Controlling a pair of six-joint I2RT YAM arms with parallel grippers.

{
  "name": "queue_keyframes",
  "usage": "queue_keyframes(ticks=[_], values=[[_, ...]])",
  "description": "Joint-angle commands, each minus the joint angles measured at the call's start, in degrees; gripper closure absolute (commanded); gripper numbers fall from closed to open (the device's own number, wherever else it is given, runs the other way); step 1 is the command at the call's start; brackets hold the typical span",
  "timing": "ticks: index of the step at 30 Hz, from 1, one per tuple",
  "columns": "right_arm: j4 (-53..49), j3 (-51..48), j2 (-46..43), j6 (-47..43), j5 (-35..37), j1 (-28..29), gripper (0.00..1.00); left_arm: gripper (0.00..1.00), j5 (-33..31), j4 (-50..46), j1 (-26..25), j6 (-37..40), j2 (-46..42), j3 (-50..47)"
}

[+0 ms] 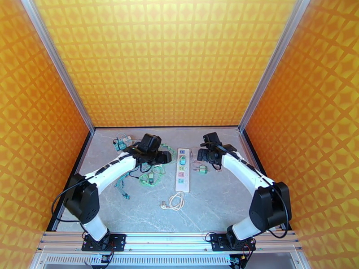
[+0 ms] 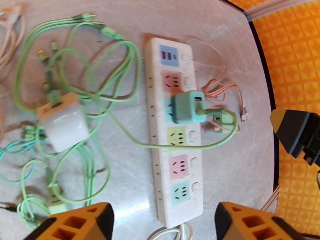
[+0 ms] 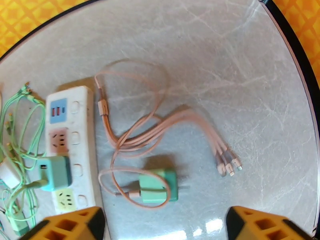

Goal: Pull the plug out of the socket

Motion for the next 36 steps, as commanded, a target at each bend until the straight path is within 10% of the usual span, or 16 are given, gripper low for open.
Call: queue_keyframes(ticks=[1, 13, 36], values=[[1.09, -1.92, -2.56, 0.48, -1.39, 0.01, 0.02, 0.36, 1.24, 0.4, -1.77, 1.21, 2.31, 3.02], [3.03, -4.15, -5.08, 3.25, -2.19, -0.01, 0.02, 0.45, -2.1, -2.13, -9.93, 3.32, 16.21, 13.85], [8.17, -9.02, -6.11, 7.14, -12.19, -0.06, 0.05, 0.42, -21.5, -10.04, -10.17, 5.73, 37.26, 38.64]])
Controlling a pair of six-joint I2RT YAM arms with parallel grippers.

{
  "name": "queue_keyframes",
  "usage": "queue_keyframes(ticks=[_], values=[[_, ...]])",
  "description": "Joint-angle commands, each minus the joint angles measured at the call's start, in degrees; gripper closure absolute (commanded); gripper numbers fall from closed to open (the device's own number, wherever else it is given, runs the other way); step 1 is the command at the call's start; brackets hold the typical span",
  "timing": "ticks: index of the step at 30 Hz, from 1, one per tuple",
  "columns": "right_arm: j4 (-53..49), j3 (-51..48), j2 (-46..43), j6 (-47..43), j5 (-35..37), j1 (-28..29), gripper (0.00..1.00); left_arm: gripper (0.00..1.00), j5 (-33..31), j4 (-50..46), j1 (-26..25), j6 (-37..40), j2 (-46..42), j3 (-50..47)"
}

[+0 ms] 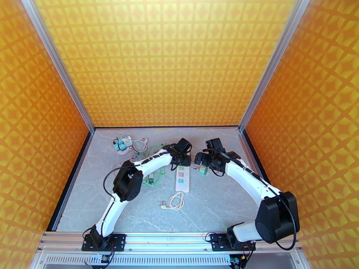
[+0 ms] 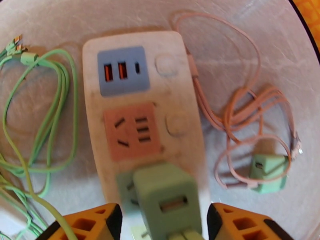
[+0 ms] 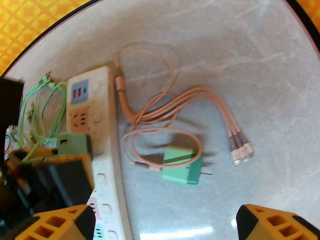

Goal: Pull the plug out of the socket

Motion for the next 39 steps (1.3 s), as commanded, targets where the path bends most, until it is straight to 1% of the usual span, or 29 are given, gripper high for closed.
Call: queue_keyframes(ticks=[1, 2, 4, 6, 10, 13, 17, 20, 24, 30, 39], values=[[3.95, -0.57, -0.07, 1.78, -3.91, -0.06, 0.07, 0.44, -2.84, -1.01, 0.39, 2.24, 2.38, 3.29], [4.38, -0.47, 0.34, 1.88, -4.43, -0.2, 0.09, 0.45, -2.93, -1.13, 0.4, 2.34, 2.77, 3.77], [5.66, -0.05, 1.65, 2.25, -6.51, -1.04, 0.18, 0.49, -3.06, -1.34, 0.48, 2.58, 3.51, 4.46], [7.9, -0.14, 3.05, 3.42, -9.71, -2.34, 0.26, 0.57, -3.05, -1.52, 0.48, 2.9, 3.63, 4.45], [13.54, -0.3, 7.31, 5.85, -16.79, -4.6, 0.42, 0.67, -3.09, -1.6, 0.46, 3.69, 2.9, 3.18], [16.43, 1.0, 12.08, 7.38, -22.62, -5.74, 0.51, 0.69, -3.1, -1.44, 0.39, 4.28, 1.67, 1.5], [20.65, 2.45, 17.71, 9.88, -28.5, -6.65, 0.56, 0.69, -2.96, -1.34, 0.3, 4.67, 0.19, -0.39], [22.66, 3.97, 21.27, 11.24, -31.49, -6.68, 0.57, 0.69, -2.42, -1.09, 0.15, 4.51, -0.53, -1.54], [23.73, 6.17, 25.52, 11.81, -33.77, -6.7, 0.63, 0.7, -1.74, -1.17, -0.12, 3.36, -0.49, -1.72], [23.15, 8.42, 29.8, 12.73, -35.2, -6.65, 0.65, 0.7, -1.7, -1.18, -0.29, 1.71, -0.68, -1.36], [21.24, 7.07, 32.65, 12.36, -34.9, -6.65, 0.69, 0.7, -1.15, -1.43, -0.31, 1.3, -0.77, -0.98]])
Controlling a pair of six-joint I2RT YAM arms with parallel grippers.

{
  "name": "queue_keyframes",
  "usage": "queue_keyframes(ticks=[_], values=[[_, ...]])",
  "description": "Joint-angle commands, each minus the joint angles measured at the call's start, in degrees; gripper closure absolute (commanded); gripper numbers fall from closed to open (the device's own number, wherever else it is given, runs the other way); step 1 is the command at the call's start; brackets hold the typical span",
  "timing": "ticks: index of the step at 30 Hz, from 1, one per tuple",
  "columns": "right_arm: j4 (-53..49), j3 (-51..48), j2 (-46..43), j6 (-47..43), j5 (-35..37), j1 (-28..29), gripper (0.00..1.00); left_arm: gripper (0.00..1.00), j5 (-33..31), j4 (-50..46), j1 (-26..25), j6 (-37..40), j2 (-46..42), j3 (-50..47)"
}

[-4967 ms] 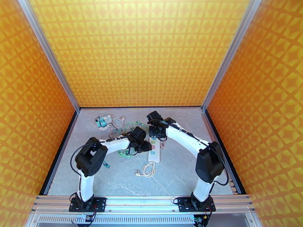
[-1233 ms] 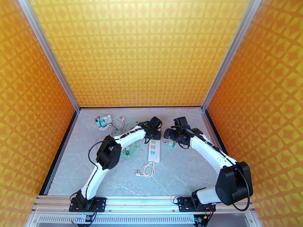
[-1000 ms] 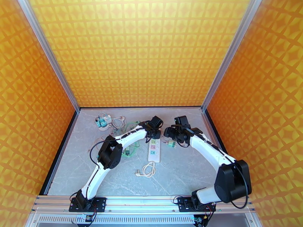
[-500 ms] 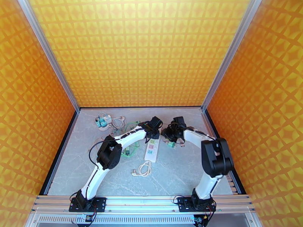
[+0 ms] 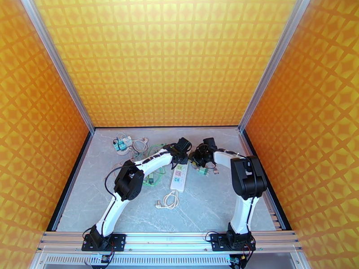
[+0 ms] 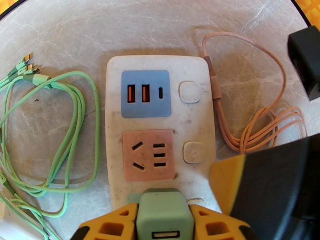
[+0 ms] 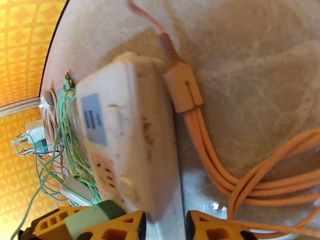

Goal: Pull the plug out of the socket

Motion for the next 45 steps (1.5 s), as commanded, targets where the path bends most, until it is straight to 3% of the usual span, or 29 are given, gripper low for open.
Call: queue_keyframes(ticks=[1, 6, 25, 34, 45], values=[[-2.0, 0.12, 1.99, 0.1, 0.35, 0.19, 0.69, 0.7, 1.9, -3.09, -0.58, -1.0, -1.2, -0.95], [-9.01, 1.65, 2.93, -2.1, 6.05, 0.19, 0.68, 0.7, 1.89, -4.64, -0.62, -0.56, -1.36, 0.98], [-15.09, 3.57, 2.83, -4.54, 12.47, 0.19, 0.72, 0.7, 0.83, -7.49, 1.66, 0.74, -8.26, 4.11], [-14.56, 3.65, 2.5, -4.79, 11.75, 0.19, 0.71, 0.7, 0.66, -6.52, 1.72, 1.47, -11.47, 0.11], [-3.16, -2.24, -5.71, -4.36, 4.64, 0.19, 0.66, 0.7, 0.59, -5.55, 1.86, 1.77, -7.7, -0.61]])
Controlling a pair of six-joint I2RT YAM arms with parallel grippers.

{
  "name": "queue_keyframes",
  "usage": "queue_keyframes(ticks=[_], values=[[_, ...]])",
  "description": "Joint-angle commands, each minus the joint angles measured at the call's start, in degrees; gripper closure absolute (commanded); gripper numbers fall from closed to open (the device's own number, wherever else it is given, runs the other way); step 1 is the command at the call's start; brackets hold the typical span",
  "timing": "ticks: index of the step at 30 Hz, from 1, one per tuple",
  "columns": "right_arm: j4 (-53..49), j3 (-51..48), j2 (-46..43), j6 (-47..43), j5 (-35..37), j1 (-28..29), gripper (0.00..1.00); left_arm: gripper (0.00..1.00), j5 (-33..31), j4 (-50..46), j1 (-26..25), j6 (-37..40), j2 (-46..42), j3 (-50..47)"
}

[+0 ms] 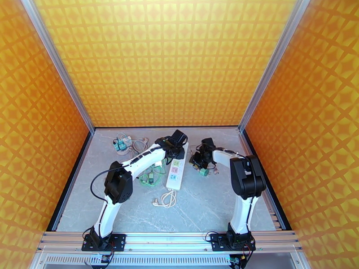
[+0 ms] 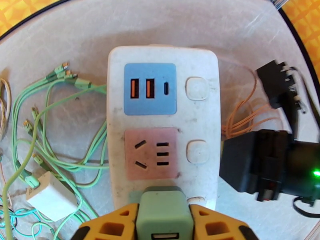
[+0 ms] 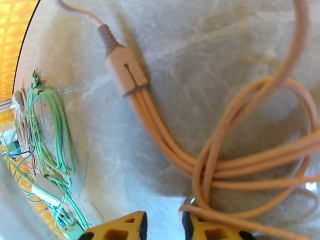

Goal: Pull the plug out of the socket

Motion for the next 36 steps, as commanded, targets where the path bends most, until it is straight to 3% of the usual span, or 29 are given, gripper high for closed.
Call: queue_keyframes(ticks=[1, 8, 21, 26, 36], values=[[5.73, -2.92, -4.07, 0.35, -3.31, -0.27, 0.66, 0.7, -0.08, 1.67, 0.27, 1.05, 1.59, 0.25], [19.76, -7.84, -5.08, 6.12, -12.92, -0.2, 0.67, 0.71, 1.09, 2.5, 0.27, 0.92, 4.34, 0.16], [28.85, -9.64, 1.48, 13.48, -19.23, -0.11, 0.71, 0.71, 2.84, 2.94, 0.09, 0.04, 6.28, -0.22], [23.68, -9.33, 3.11, 10.47, -19.25, -0.01, 0.71, 0.71, 2.97, 3.05, -0.04, -0.13, 6.57, -0.05], [8.12, -5.55, 5.88, 7.19, -11.15, 0.25, 0.76, 0.71, 2.83, 3.57, -1.03, 1.04, 5.99, -0.69]])
